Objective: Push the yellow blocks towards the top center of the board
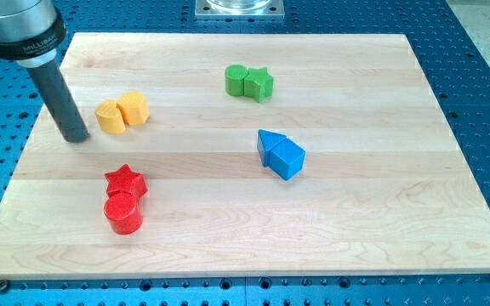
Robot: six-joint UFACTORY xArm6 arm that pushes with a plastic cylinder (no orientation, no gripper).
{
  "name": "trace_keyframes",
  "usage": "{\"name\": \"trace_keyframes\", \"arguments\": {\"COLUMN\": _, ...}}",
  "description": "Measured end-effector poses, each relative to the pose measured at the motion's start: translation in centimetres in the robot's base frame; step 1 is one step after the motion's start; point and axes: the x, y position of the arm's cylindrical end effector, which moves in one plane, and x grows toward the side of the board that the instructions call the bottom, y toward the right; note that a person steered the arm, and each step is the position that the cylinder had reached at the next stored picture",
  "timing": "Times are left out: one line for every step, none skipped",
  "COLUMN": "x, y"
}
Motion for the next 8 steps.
{"name": "trace_keyframes", "arguments": {"x": -1.4, "y": 2.9}}
{"name": "trace_keyframes", "arguments": {"x": -2.5, "y": 6.3}}
{"name": "trace_keyframes", "arguments": {"x": -2.7, "y": 7.6}}
{"name": "trace_keyframes", "arguments": {"x": -2.7, "y": 8.3}}
{"name": "trace_keyframes", "arguments": {"x": -4.8, "y": 9.8}}
{"name": "trace_keyframes", "arguments": {"x": -8.4, "y": 12.1}}
{"name": "trace_keyframes", "arguments": {"x": -10.1, "y": 12.9}}
{"name": "trace_keyframes", "arguments": {"x": -10.1, "y": 12.9}}
